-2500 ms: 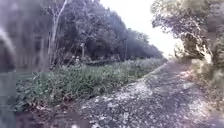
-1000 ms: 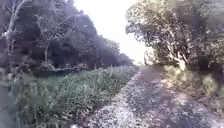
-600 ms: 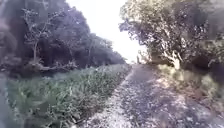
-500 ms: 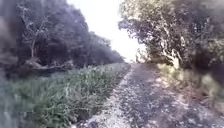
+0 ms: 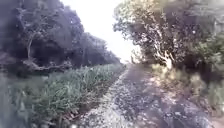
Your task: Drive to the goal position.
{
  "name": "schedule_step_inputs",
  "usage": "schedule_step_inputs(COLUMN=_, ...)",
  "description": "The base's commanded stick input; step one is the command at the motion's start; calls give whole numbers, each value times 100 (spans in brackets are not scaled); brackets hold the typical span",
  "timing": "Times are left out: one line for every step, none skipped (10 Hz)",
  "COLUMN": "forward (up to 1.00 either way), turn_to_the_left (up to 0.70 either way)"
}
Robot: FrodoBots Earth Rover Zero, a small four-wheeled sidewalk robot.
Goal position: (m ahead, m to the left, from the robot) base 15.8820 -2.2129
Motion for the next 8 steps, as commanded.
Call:
schedule_step_inputs(forward=-70, turn_to_the_left=35)
schedule_step_inputs(forward=-70, turn_to_the_left=35)
schedule_step_inputs(forward=-70, turn_to_the_left=35)
schedule_step_inputs(forward=1, turn_to_the_left=0)
schedule_step_inputs(forward=3, turn_to_the_left=0)
schedule_step_inputs(forward=70, turn_to_the_left=-32)
schedule_step_inputs(forward=70, turn_to_the_left=-34)
schedule_step_inputs(forward=70, turn_to_the_left=-33)
